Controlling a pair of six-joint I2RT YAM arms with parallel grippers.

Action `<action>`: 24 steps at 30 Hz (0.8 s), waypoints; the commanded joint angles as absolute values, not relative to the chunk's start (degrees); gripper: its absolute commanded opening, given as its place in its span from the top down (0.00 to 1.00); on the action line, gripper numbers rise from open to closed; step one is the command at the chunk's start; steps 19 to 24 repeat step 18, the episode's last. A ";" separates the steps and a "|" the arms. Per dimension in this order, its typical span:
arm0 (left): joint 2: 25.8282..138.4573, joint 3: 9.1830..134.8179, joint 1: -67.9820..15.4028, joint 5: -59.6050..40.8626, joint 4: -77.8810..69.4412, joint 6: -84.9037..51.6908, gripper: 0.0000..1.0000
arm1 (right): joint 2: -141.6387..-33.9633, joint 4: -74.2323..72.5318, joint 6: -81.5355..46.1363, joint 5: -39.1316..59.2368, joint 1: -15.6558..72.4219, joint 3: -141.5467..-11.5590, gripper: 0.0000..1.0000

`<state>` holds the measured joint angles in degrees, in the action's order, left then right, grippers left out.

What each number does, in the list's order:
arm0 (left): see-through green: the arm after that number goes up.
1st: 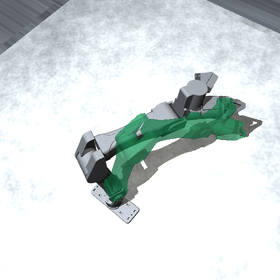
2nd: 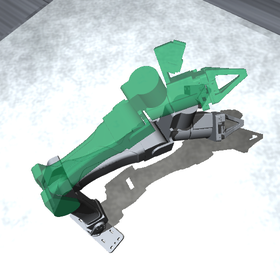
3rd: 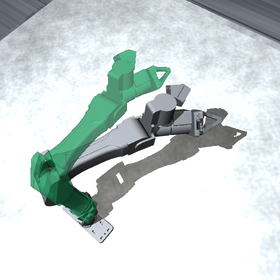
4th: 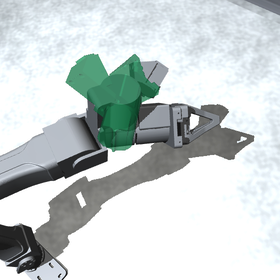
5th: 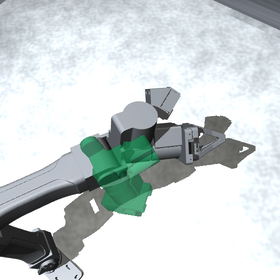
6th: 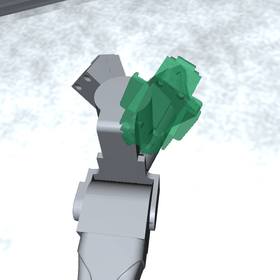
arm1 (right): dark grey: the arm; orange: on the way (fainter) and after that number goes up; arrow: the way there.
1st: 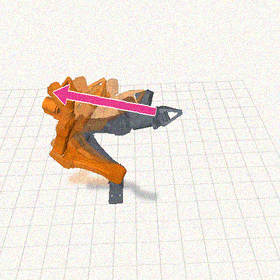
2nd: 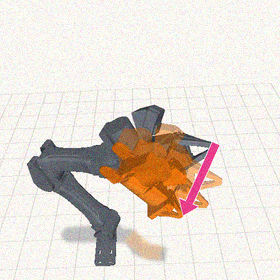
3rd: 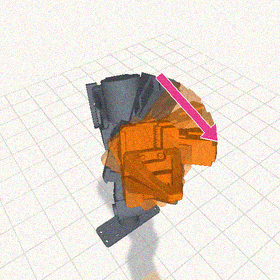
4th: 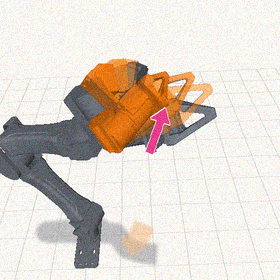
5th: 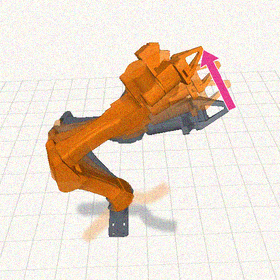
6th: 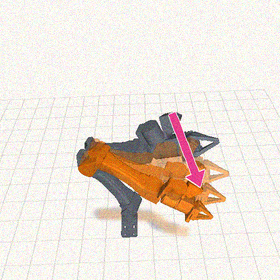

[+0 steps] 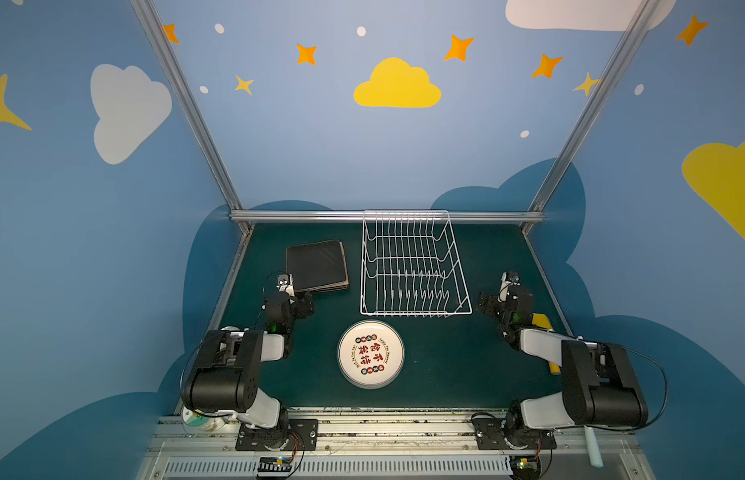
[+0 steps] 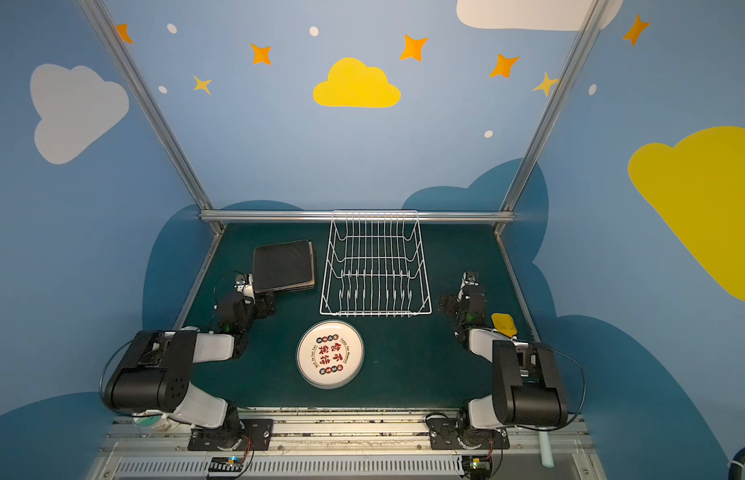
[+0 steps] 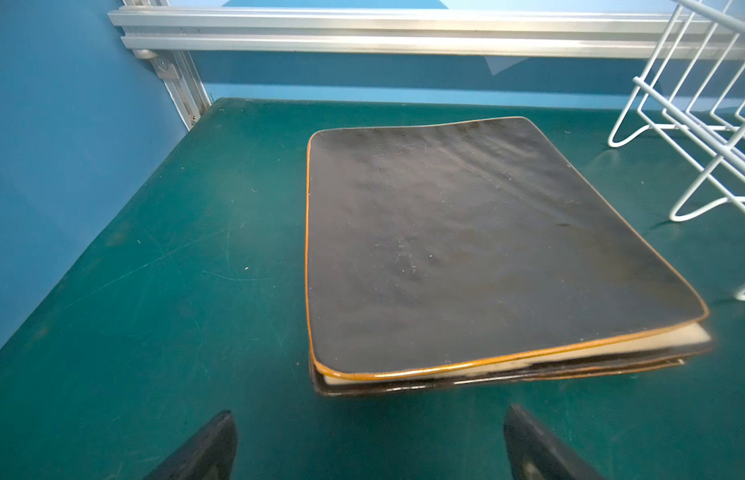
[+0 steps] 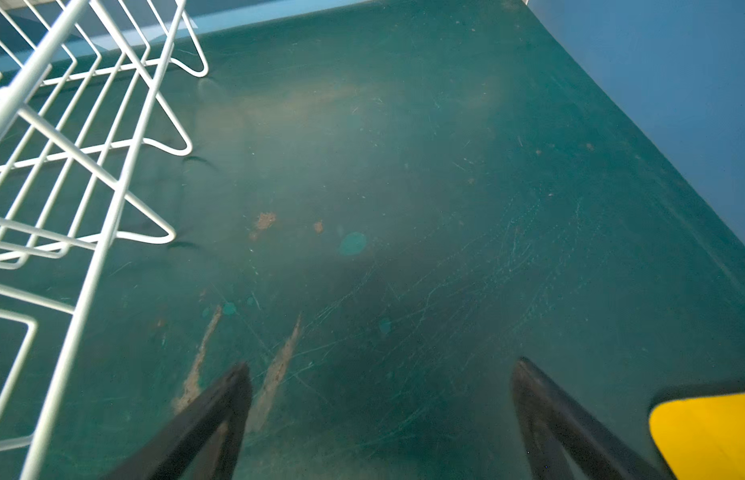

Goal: Unload the plates from the dish rack

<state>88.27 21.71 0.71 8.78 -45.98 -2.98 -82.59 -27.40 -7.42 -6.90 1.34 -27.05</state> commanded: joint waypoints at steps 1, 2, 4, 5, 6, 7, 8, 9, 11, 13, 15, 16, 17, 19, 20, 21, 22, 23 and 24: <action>87.35 22.61 0.57 8.88 -45.81 -2.77 0.01 | -82.53 -28.06 -7.06 -7.56 1.70 -28.34 0.04; 87.29 22.64 0.59 8.96 -45.87 -2.81 0.01 | -82.54 -28.04 -7.12 -7.51 1.69 -28.35 0.04; 87.27 22.61 0.61 8.89 -45.88 -2.81 0.01 | -82.57 -28.04 -7.11 -7.64 1.70 -28.40 0.04; 87.31 22.61 0.60 8.83 -45.83 -2.81 0.01 | -82.54 -28.00 -7.12 -7.69 1.78 -28.43 0.04; 87.28 22.60 0.52 8.96 -45.88 -2.81 0.01 | -82.59 -27.97 -7.07 -7.73 1.74 -28.39 0.04; 87.31 22.62 0.55 8.93 -45.88 -2.79 0.01 | -82.60 -27.95 -7.10 -7.82 1.76 -28.41 0.04; 87.28 22.62 0.55 8.90 -45.85 -2.81 0.01 | -82.55 -27.96 -7.10 -7.82 1.78 -28.39 0.04; 87.34 22.61 0.57 8.94 -45.83 -2.81 0.01 | -82.69 -27.97 -7.08 -7.82 1.88 -28.52 0.04; 87.29 22.62 0.57 8.95 -45.88 -2.81 0.01 | -82.74 -27.91 -7.04 -7.87 1.93 -28.54 0.04; 87.32 22.60 0.57 8.92 -45.86 -2.81 0.01 | -82.89 -27.52 -7.03 -8.07 1.98 -28.90 0.04; 87.30 22.65 0.60 8.95 -45.86 -2.81 0.01 | -82.88 -27.21 -7.12 -8.25 2.05 -28.99 0.04; 87.29 22.63 0.57 8.95 -45.83 -2.81 0.01 | -82.93 -27.20 -7.27 -8.35 2.05 -29.02 0.04; 87.28 22.62 0.62 8.91 -45.83 -2.81 0.01 | -82.82 -27.16 -7.28 -8.43 2.09 -28.93 0.04; 87.34 22.62 0.61 8.96 -45.81 -2.81 0.01 | -82.56 -27.38 -7.26 -8.52 2.11 -28.71 0.04; 87.34 22.62 0.61 8.96 -45.81 -2.81 0.01 | -82.56 -27.38 -7.26 -8.52 2.11 -28.71 0.04; 87.34 22.62 0.61 8.96 -45.81 -2.81 0.01 | -82.56 -27.38 -7.26 -8.52 2.11 -28.71 0.04; 87.34 22.62 0.61 8.96 -45.81 -2.81 0.01 | -82.56 -27.38 -7.26 -8.52 2.11 -28.71 0.04; 87.34 22.62 0.61 8.96 -45.81 -2.81 0.01 | -82.56 -27.38 -7.26 -8.52 2.11 -28.71 0.04; 87.34 22.62 0.61 8.96 -45.81 -2.81 0.01 | -82.56 -27.38 -7.26 -8.52 2.11 -28.71 0.04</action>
